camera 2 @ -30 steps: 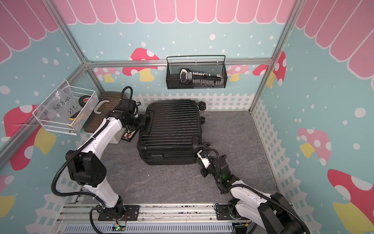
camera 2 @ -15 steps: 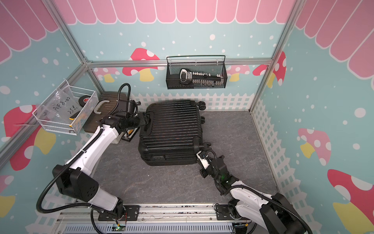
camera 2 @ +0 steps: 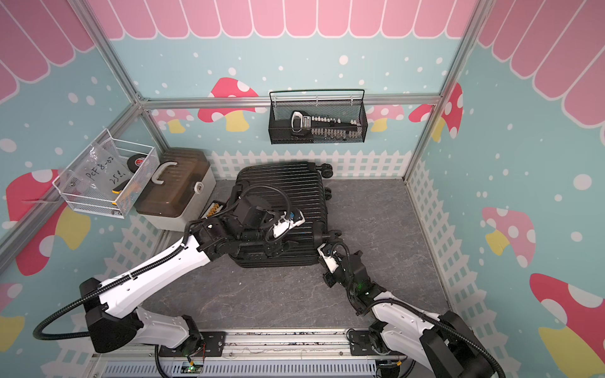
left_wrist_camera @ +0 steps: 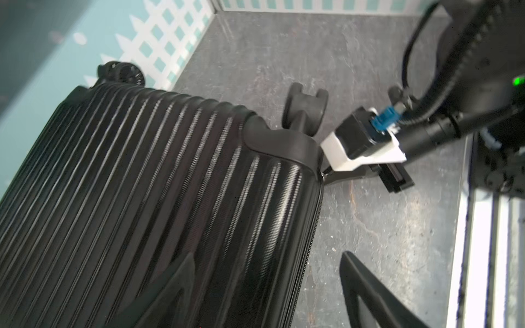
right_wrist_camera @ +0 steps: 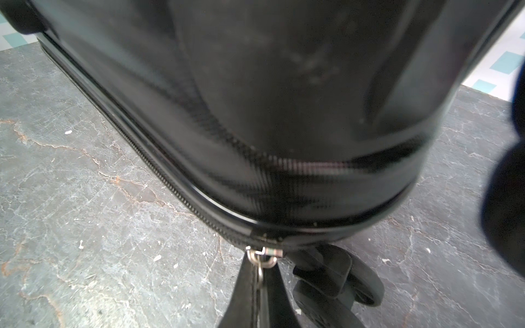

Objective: Close the suitcase zippers
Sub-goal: Zip the zipper on the suitcase.

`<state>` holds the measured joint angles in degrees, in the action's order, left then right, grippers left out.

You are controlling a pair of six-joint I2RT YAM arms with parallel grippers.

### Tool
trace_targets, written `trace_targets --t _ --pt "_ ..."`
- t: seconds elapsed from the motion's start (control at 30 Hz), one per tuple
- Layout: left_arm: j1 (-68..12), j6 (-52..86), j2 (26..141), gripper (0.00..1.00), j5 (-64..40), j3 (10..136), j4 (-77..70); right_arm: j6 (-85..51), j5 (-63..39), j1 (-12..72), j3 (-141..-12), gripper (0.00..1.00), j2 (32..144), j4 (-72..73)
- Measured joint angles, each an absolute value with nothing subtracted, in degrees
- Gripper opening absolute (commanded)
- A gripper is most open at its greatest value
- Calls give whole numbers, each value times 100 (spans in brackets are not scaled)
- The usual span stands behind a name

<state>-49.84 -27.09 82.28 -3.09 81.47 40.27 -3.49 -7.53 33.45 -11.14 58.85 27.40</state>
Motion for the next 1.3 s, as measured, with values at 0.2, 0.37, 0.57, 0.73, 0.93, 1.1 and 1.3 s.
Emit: trace_targets --t 0.2,0.37,0.57,0.73,0.93,1.1,1.3 --pt "-5116 -3507 8809 81 401 8152 3839 -351 -757 3345 -1114 0 5828 2692" --pt "-5308 -3817 9111 80 882 8211 3699 -357 -803 3343 -1116 0 5712 2587" --pt "-5572 -3481 9629 78 1212 8753 3693 -364 -788 3343 -1116 0 5496 2410" --pt "-5673 -3214 9957 77 1321 9059 3594 -366 -725 3343 -1116 0 5391 2318" --pt "-5660 -2982 10003 76 1302 9070 3476 -368 -727 3415 -1125 0 5395 2351" --pt "-5599 -2718 10027 76 1055 9067 3262 -360 -770 3524 -1177 0 5463 2366" --pt "-5505 -2432 10020 76 768 9067 3114 -362 -652 3653 -1267 0 5599 2362"
